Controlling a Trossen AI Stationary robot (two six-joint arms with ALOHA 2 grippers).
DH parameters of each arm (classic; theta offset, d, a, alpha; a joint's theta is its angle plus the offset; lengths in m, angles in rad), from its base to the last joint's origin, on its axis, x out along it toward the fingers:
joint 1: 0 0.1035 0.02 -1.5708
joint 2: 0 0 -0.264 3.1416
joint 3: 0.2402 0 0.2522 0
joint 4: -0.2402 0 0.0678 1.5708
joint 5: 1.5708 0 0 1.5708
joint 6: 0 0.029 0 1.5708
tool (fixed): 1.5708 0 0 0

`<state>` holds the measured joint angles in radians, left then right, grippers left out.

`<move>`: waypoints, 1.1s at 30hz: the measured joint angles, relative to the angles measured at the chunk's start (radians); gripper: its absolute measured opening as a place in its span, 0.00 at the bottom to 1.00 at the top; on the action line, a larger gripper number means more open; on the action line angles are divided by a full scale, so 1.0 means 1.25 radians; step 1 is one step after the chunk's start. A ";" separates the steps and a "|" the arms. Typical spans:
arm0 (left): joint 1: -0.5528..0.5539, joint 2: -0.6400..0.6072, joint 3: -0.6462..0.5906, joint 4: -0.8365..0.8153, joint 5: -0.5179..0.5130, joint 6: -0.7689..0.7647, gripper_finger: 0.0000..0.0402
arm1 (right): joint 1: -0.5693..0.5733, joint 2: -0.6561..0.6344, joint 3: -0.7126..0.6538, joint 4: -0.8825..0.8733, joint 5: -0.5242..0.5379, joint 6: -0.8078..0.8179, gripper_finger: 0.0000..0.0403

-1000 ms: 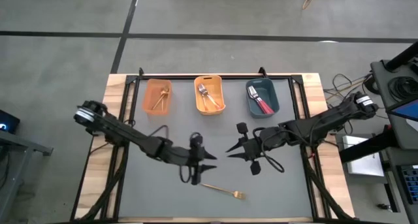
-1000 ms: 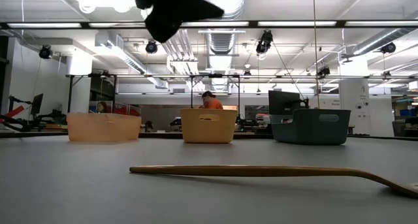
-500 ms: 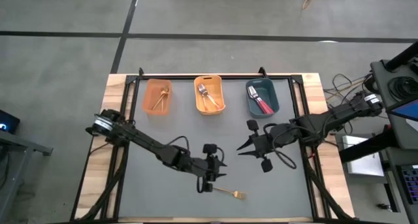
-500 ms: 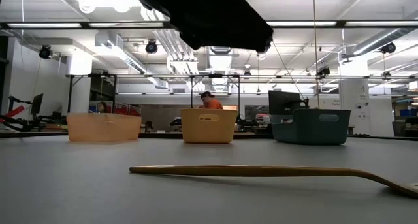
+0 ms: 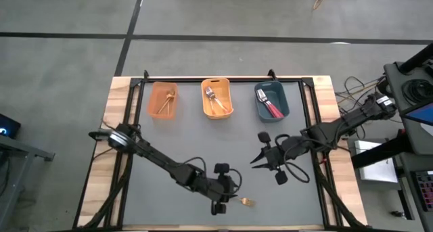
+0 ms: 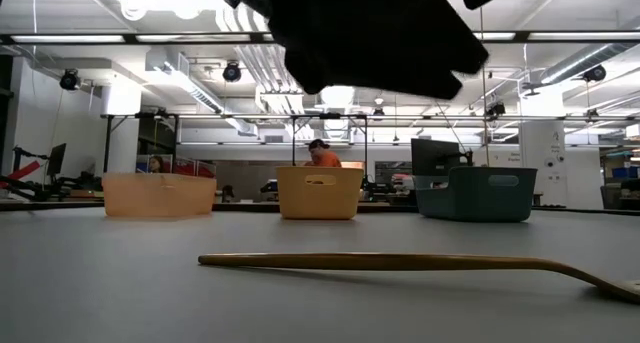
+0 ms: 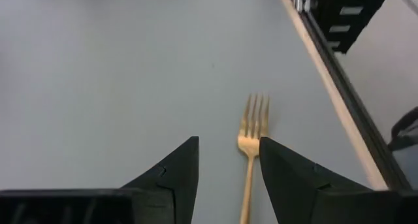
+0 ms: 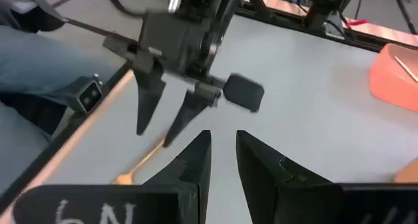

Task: Sort silverware by color (type)
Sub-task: Put the gold fork into the orange bin

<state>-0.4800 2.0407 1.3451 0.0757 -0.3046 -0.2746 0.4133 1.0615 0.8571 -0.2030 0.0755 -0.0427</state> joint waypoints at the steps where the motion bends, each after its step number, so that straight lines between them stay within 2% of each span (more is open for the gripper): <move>1: -0.003 0.015 0.016 -0.011 0.000 -0.009 0.36 | 0.006 0.000 -0.001 0.004 0.000 0.006 0.16; 8: -0.017 0.097 0.143 -0.165 -0.002 -0.031 0.43 | 0.069 0.001 -0.002 0.003 -0.003 0.035 0.16; 13: -0.018 0.140 0.195 -0.214 -0.019 -0.018 0.49 | 0.112 0.001 -0.003 0.005 -0.003 0.035 0.16; 23: -0.026 0.160 0.201 -0.216 -0.020 -0.021 0.48 | 0.167 0.001 -0.006 0.006 0.003 0.049 0.16; 33: -0.046 0.160 0.195 -0.262 0.000 -0.072 0.48 | 0.181 0.001 -0.009 0.005 0.003 0.070 0.16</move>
<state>-0.5378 2.2406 1.5884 -0.2518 -0.3042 -0.3645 0.6395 1.0630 0.8459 -0.1961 0.0798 0.0452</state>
